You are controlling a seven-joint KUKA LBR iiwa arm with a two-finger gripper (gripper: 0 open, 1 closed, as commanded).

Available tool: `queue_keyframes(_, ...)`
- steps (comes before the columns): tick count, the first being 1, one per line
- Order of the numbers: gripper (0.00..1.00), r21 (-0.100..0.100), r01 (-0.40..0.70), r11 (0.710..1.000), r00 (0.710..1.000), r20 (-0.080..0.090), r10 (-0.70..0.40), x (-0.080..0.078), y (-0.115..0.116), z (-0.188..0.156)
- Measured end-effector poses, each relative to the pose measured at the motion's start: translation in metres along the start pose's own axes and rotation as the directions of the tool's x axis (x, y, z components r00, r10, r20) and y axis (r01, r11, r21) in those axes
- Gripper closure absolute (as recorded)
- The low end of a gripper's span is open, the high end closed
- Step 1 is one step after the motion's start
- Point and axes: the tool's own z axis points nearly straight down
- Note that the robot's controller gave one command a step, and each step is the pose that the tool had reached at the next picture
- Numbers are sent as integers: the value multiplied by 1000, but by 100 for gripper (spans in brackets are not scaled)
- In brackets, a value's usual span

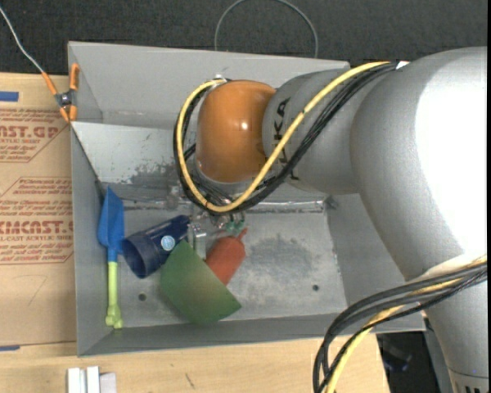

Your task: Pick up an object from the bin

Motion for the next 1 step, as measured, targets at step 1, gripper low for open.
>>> queue_keyframes(1,100,1,96,995,995,-22,-96,10,5,25)
